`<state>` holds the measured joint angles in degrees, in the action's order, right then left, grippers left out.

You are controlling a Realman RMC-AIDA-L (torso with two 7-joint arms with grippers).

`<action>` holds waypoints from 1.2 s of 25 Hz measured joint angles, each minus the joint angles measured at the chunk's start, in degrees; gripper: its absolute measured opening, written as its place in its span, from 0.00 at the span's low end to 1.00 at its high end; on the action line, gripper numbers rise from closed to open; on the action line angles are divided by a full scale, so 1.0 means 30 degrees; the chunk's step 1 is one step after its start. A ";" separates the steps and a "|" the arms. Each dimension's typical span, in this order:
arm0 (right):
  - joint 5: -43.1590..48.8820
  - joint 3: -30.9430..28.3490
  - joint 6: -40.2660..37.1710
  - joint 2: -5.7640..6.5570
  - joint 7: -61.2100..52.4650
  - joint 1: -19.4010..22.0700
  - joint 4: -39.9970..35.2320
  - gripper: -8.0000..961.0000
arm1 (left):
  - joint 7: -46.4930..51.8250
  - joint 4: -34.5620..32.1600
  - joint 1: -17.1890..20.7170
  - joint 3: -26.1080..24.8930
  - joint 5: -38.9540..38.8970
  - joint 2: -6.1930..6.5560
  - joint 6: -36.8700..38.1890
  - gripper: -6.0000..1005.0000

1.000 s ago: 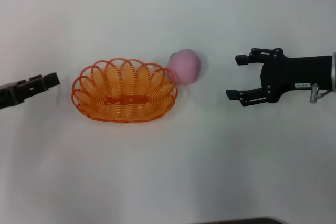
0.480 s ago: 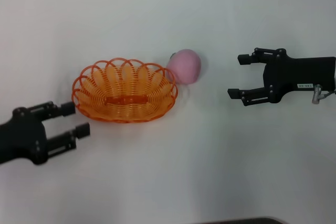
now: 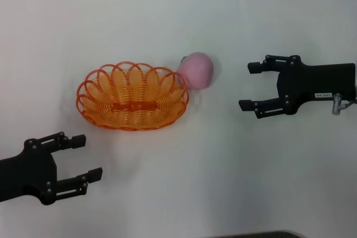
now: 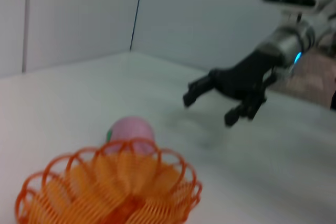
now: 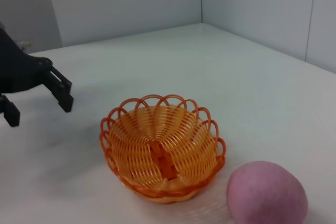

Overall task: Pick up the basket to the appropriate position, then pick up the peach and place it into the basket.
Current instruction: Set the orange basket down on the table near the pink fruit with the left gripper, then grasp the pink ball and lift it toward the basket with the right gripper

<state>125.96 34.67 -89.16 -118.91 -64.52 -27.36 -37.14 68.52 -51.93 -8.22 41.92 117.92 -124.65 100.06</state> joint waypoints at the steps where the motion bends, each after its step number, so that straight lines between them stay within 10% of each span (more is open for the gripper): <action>1: -0.0011 -0.0055 -0.0062 0.0000 -0.0002 0.0039 0.0039 0.99 | 0.0042 -0.0020 -0.0069 0.0031 0.0354 0.0014 -0.0396 0.66; 11: 0.0089 0.0012 -0.0198 0.0096 -0.1761 0.0154 0.0120 0.98 | -0.0106 -0.0136 -0.0147 0.0027 0.1061 0.0062 -0.0493 0.89; 23: 0.0966 0.0467 -0.0211 -0.0083 -0.3531 -0.0040 -0.0001 0.99 | -0.1067 -0.0040 -0.0052 -0.0149 0.0886 0.0043 -0.0221 0.88; 30: 0.1100 0.0754 -0.0396 0.0695 -1.0784 -0.1375 -0.0567 0.99 | -0.1081 -0.0006 -0.0146 -0.0177 0.0760 0.0034 -0.0009 0.88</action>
<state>129.27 36.94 -90.35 -116.83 -96.87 -31.49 -38.84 65.28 -51.95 -8.65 41.39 120.21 -124.54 100.03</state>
